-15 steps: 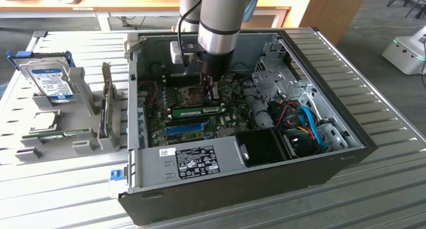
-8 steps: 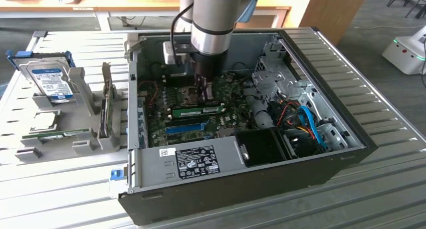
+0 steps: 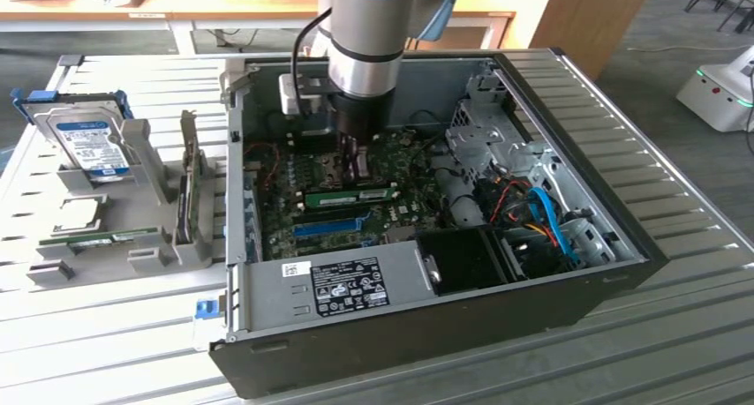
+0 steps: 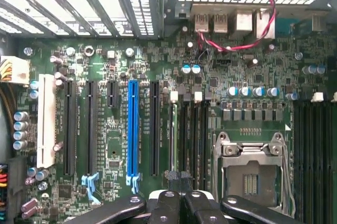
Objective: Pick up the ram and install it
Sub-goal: 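Press down the ram until it locks into place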
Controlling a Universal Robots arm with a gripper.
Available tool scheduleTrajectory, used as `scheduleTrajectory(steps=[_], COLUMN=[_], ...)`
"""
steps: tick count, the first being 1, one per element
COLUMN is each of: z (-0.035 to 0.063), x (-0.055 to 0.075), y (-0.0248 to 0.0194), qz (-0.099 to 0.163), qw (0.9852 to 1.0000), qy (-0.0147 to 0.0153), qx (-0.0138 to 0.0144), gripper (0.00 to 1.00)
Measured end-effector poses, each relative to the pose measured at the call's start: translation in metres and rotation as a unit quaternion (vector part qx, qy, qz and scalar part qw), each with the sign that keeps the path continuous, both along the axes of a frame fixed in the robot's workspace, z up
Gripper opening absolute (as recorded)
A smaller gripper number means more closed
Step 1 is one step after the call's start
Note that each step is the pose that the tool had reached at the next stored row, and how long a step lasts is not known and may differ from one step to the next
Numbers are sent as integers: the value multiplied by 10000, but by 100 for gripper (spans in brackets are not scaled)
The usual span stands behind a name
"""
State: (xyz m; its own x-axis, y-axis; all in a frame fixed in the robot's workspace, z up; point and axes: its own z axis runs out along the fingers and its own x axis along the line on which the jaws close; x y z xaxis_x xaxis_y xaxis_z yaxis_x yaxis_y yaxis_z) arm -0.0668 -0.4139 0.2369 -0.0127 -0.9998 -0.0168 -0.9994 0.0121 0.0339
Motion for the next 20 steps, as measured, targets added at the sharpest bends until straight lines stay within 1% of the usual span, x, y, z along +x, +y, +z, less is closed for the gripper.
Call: scheduleTrajectory(steps=[3,9,11,20], z=[0,0,0,-9], x=[-36,-49,-77,-78], y=[0,1,0,1], qz=[-1,-1,-1,0], qw=[10000,10000,10000,10000], qy=[-1,-1,-2,-2], qx=[0,0,0,1], gripper=[10,10,10,10])
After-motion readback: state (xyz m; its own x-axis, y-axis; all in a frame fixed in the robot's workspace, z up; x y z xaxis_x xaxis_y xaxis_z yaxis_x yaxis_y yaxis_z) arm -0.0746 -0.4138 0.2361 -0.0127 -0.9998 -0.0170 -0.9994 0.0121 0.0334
